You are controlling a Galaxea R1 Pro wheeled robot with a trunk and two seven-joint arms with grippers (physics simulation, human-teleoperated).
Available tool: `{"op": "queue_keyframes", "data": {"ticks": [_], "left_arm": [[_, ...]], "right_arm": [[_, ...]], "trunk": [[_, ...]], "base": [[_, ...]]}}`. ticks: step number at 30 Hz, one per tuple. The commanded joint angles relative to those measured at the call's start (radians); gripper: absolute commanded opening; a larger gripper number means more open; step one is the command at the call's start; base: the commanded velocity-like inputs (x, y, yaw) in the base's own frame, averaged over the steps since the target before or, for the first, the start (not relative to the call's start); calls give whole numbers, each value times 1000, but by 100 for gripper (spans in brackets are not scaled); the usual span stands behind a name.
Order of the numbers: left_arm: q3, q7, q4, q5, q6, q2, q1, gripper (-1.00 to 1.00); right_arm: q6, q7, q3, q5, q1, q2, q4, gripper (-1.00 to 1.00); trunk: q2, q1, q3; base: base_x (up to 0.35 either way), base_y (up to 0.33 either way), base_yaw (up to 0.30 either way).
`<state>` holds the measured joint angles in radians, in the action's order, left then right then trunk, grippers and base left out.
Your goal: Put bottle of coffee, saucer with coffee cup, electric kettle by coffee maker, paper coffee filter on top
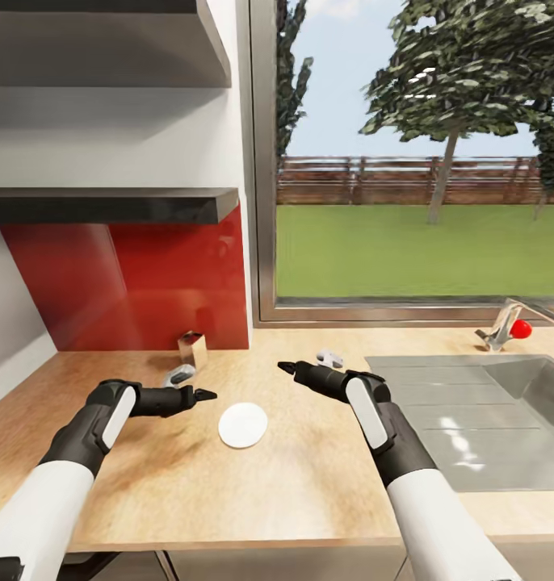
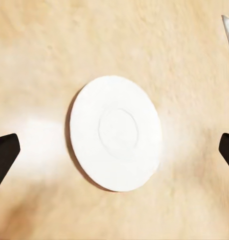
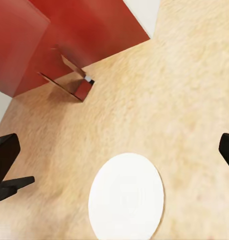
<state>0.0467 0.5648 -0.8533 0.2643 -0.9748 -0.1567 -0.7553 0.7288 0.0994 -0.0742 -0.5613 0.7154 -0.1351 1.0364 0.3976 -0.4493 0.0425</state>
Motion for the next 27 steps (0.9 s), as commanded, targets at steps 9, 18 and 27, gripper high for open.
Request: {"op": "queue_keyframes", "data": {"ticks": [9,18,27], "left_arm": [[-3,54,80,-4,-8,2,16,100],[-8,195,88,-12,-8,-3,69,100],[-12,202,89,-13,-9,-3,73,100]], "right_arm": [[3,177,3,6,1,0,-102,100],[3,185,0,6,1,-4,-147,100],[0,188,-5,6,1,-12,-238,100]], "trunk": [[2,-1,2],[2,-1,2],[2,-1,2]], "base": [[7,0,0],[0,0,0],[22,16,0]]}}
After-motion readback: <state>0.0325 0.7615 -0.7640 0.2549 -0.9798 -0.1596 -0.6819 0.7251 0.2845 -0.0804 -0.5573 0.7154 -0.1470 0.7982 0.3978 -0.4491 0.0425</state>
